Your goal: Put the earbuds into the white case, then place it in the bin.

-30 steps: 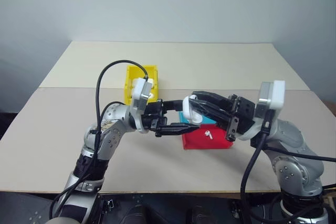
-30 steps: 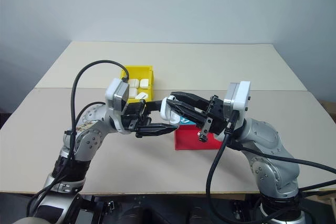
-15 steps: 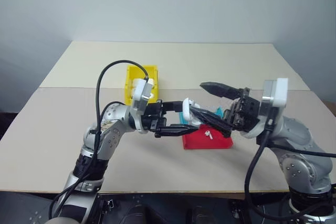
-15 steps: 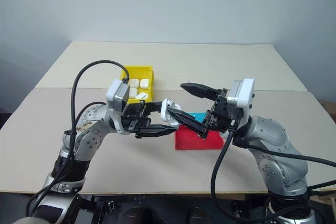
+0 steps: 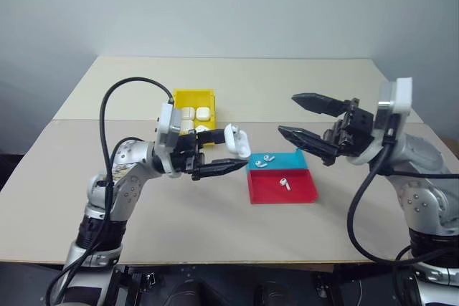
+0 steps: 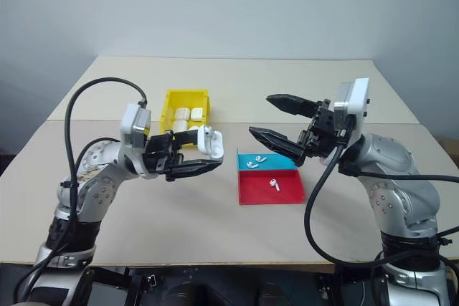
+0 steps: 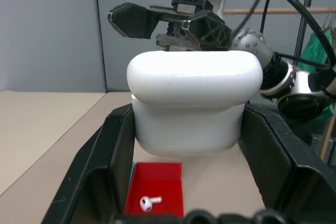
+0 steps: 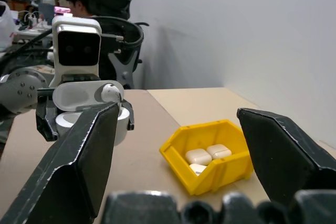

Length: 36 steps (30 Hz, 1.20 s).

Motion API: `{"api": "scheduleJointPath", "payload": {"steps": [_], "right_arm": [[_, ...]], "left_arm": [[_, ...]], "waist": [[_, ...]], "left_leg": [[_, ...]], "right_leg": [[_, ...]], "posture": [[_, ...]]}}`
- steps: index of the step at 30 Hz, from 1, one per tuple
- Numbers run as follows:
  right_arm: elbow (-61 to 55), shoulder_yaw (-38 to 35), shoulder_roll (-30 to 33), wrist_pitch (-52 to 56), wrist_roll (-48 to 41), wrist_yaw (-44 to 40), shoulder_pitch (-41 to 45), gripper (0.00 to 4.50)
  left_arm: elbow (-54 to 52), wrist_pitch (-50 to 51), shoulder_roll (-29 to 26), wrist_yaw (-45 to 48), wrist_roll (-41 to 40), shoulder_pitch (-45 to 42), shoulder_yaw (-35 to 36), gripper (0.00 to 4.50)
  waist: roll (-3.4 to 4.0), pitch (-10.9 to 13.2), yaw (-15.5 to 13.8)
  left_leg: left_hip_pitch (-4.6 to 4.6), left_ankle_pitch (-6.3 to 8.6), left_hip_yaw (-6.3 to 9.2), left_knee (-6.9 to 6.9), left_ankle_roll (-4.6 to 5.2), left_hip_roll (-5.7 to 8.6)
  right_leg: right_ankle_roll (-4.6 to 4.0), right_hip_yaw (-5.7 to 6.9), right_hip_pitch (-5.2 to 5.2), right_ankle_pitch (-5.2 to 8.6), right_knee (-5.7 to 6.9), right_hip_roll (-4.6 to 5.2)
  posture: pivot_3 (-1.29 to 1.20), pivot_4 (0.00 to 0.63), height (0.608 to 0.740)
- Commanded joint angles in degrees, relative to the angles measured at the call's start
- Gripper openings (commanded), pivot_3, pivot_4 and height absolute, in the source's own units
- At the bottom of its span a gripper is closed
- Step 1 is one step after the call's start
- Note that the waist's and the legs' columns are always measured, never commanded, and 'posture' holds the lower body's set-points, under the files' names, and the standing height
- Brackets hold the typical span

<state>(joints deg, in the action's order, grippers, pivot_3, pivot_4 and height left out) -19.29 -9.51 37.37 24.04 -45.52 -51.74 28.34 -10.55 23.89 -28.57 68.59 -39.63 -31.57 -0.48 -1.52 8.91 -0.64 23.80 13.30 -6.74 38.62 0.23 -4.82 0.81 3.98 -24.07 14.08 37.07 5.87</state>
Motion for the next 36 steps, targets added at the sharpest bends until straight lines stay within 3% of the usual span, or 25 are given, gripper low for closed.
{"api": "scheduleJointPath", "payload": {"steps": [1, 7, 10, 20, 28, 36], "right_arm": [[1.12, 1.37, 0.21, -0.97, 1.85, -1.85, 2.66, 4.18], [-1.05, 4.7, 1.56, 3.67, 3.29, -0.64, 5.63, 4.18], [-4.6, 4.83, 2.42, 6.35, 1.4, -0.38, 6.34, 3.63], [-12.9, 2.04, 3.85, 9.77, -5.59, 1.1, 2.76, 0.13], [-16.61, 6.59, 4.03, 16.44, -4.67, 8.42, 4.98, 0.03], [-16.99, 7.81, 3.84, 18.74, -5.07, 10.68, 6.54, 0.03]], "left_arm": [[-0.67, -0.97, -3.16, 3.89, 0.67, -1.56, -0.1, 2.78], [-1.65, -0.71, -1.36, 2.56, -0.13, -1.64, -0.8, 2.78], [-1.64, -1.36, 0.59, 1.55, 0.35, -1.58, -1.27, 2.78], [-1.02, -1.34, 2.44, 0.81, 0.86, -2.08, -1.65, 2.78], [-0.65, -1.1, 2.84, 0.98, 0.87, -2.67, -1.87, 2.78], [-0.89, -0.9, 3.38, 0.97, 0.69, -2.59, -2.02, 2.78]], "waist": [[0.0, 0.0, 0.0], [0.0, 0.0, -0.12], [0.0, 0.0, -0.09], [0.0, 0.0, -0.05], [0.0, 0.0, -0.02], [0.0, 0.0, -0.03]], "left_leg": [[0.0, 0.0, 0.0, 0.0, 0.0, 0.0], [0.02, 0.0, -0.02, 0.01, 0.0, 0.0], [0.03, 0.0, -0.03, 0.02, 0.0, 0.01], [0.02, 0.0, 0.01, 0.02, 0.0, 0.0], [0.02, 0.0, 0.01, 0.03, 0.01, 0.0], [0.03, 0.01, 0.01, 0.02, 0.02, 0.0]], "right_leg": [[0.0, 0.0, 0.0, 0.0, 0.0, 0.0], [0.0, 0.0, 0.0, 0.0, -0.02, 0.01], [0.0, 0.0, -0.02, 0.0, -0.01, 0.03], [0.0, 0.01, 0.0, 0.0, 0.0, 0.01], [0.0, 0.0, -0.01, 0.0, 0.01, 0.02], [0.0, 0.0, -0.02, 0.0, -0.01, 0.02]], "posture": [[0.0, 0.15, 0.74], [0.0, 0.15, 0.74], [0.0, 0.15, 0.74], [0.0, 0.15, 0.74], [0.0, 0.15, 0.74], [0.0, 0.15, 0.74]]}}
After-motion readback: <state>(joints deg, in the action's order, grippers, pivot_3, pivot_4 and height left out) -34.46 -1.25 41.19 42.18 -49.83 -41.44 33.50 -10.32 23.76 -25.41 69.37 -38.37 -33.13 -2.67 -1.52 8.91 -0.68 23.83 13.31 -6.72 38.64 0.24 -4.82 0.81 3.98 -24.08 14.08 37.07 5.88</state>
